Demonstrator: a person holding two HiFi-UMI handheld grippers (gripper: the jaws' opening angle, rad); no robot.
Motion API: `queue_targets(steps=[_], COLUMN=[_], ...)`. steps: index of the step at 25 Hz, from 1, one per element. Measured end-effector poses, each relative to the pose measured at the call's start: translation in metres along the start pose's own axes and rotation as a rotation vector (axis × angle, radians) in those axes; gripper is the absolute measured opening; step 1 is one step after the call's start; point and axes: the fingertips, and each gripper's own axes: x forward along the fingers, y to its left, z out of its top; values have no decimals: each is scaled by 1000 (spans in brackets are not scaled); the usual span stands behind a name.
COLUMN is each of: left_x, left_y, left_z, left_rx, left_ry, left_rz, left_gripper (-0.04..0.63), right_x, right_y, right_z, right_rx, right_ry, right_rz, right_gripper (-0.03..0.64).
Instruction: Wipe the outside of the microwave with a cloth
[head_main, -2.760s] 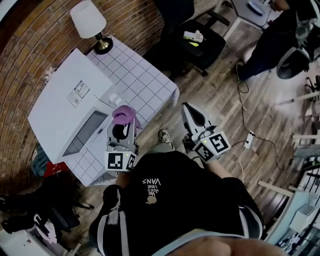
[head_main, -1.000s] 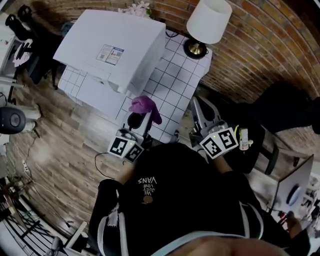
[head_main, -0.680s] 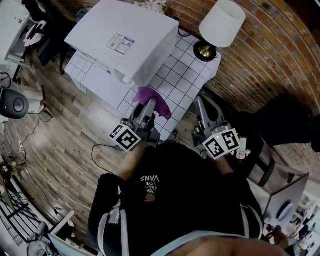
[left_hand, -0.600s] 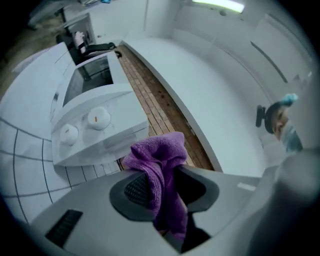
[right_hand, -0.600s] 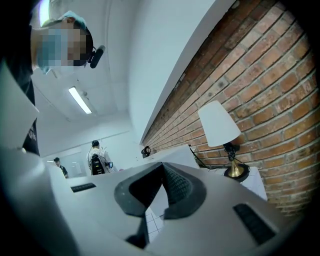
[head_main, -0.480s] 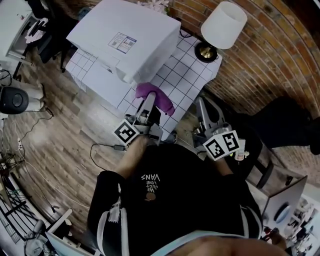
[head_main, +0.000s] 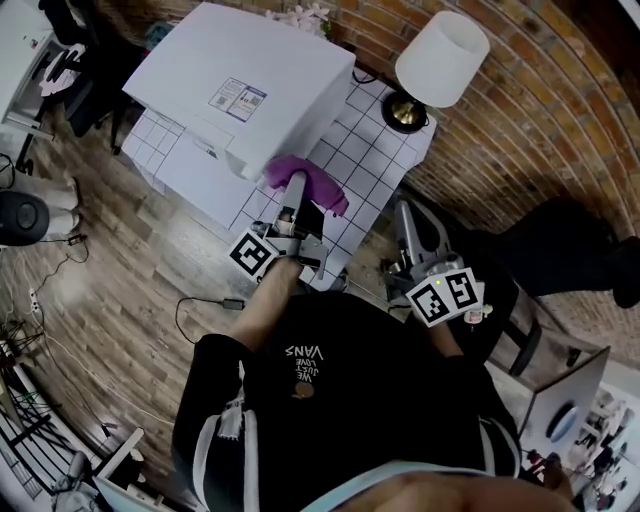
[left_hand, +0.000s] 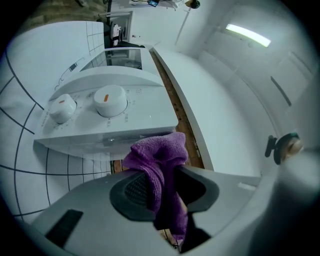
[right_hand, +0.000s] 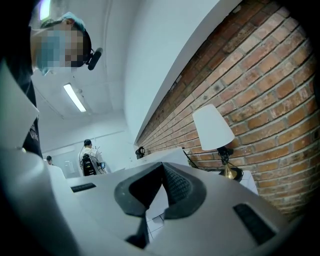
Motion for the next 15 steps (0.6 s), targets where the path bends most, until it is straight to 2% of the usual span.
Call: queue_targets(steps=[7,15], left_x=[53,134], left_y=[14,39], left_z=[-7,-18], left_rx=[-5,-5], left_ry=[-16,-59], left_rz=[-37,-75], left_gripper=[127,127], right_x=[1,-22], right_y=[-13,-48], right_z=[7,9], right_rx=[-5,7], right_ry=[-6,-1], right_rz=[-35,-142], right_gripper=[0,-2])
